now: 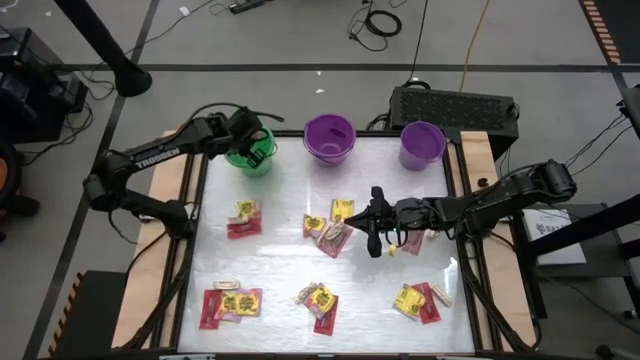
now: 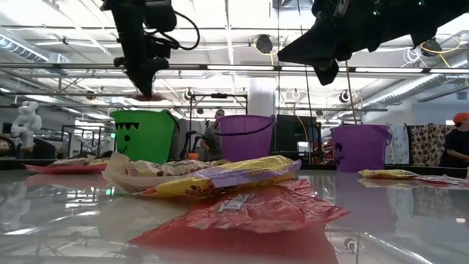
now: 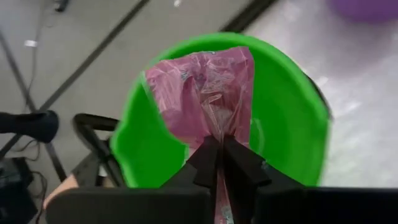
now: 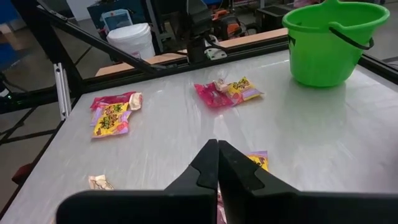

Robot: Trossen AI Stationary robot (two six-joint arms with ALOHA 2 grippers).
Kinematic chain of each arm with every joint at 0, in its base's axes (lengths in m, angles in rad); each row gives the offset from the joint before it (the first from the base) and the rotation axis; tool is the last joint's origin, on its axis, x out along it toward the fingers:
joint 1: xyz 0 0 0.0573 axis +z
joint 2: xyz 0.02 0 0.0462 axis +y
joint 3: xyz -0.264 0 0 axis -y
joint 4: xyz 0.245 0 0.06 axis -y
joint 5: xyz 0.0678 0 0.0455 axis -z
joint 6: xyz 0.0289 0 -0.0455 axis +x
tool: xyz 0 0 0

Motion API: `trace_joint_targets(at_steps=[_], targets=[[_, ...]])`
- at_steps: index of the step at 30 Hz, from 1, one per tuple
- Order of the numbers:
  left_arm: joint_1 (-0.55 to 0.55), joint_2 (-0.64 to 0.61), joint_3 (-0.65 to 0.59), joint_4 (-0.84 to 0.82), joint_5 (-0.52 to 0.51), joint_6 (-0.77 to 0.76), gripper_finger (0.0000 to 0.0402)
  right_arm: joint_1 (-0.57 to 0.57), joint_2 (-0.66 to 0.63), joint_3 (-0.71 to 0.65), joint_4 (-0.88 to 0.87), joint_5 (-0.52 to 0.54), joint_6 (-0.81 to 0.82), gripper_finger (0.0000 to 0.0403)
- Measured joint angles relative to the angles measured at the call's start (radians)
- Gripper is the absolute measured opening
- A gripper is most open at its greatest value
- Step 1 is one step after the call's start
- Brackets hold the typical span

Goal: Sort candy by brand, put in halloween buckets
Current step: Put the red candy pack in the green bucket

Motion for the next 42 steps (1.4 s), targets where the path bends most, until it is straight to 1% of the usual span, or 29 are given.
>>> trace_joint_targets(at_steps=[3,13,14,16,20,23,25,27,30,32,37,40,42], targets=[[0.016,0.000,0.000,0.029,-0.043,0.001,0.0052,0.000,0.000,0.000,-0.004,0.000,0.001,0.0000],[0.033,-0.001,0.000,0.023,-0.037,0.020,0.0154,0.000,0.000,0.000,-0.003,0.001,-0.010,0.0000],[0.033,-0.001,0.000,0.020,-0.014,0.027,0.0160,0.000,0.000,0.000,-0.003,0.002,-0.018,0.0000],[0.029,-0.001,0.000,0.020,0.076,0.050,0.0169,0.000,0.000,0.000,-0.003,0.002,-0.024,0.0000],[-0.011,-0.001,0.000,0.025,0.324,0.119,0.0173,-0.001,0.000,0.000,-0.003,0.002,-0.026,0.0000],[-0.065,-0.002,0.000,0.024,0.474,0.138,0.0173,-0.002,0.000,0.000,-0.005,0.002,-0.049,0.0000],[-0.113,-0.002,0.000,0.026,0.524,0.130,0.0173,-0.003,0.000,0.000,-0.009,0.002,-0.056,0.0000],[-0.175,-0.002,0.000,0.023,0.542,0.118,0.0173,-0.008,0.000,0.000,-0.016,0.002,-0.063,0.0000],[-0.278,-0.002,0.000,0.017,0.556,0.107,0.0173,-0.017,0.000,0.000,-0.034,0.002,-0.063,0.0000],[-0.343,-0.003,0.000,-0.016,0.556,0.107,0.0173,-0.024,0.000,0.000,-0.042,0.002,-0.063,0.0000],[-0.482,-0.003,-0.005,-0.181,0.478,0.042,0.0173,-0.045,0.000,0.000,-0.045,0.002,-0.074,0.0000],[-0.548,-0.023,-0.053,-0.236,0.466,-0.014,0.0173,-0.060,0.000,-0.001,-0.045,0.000,-0.074,0.0000],[-0.584,-0.051,-0.110,-0.199,0.464,-0.064,0.0173,-0.071,0.000,-0.001,-0.045,0.001,-0.077,0.0000]])
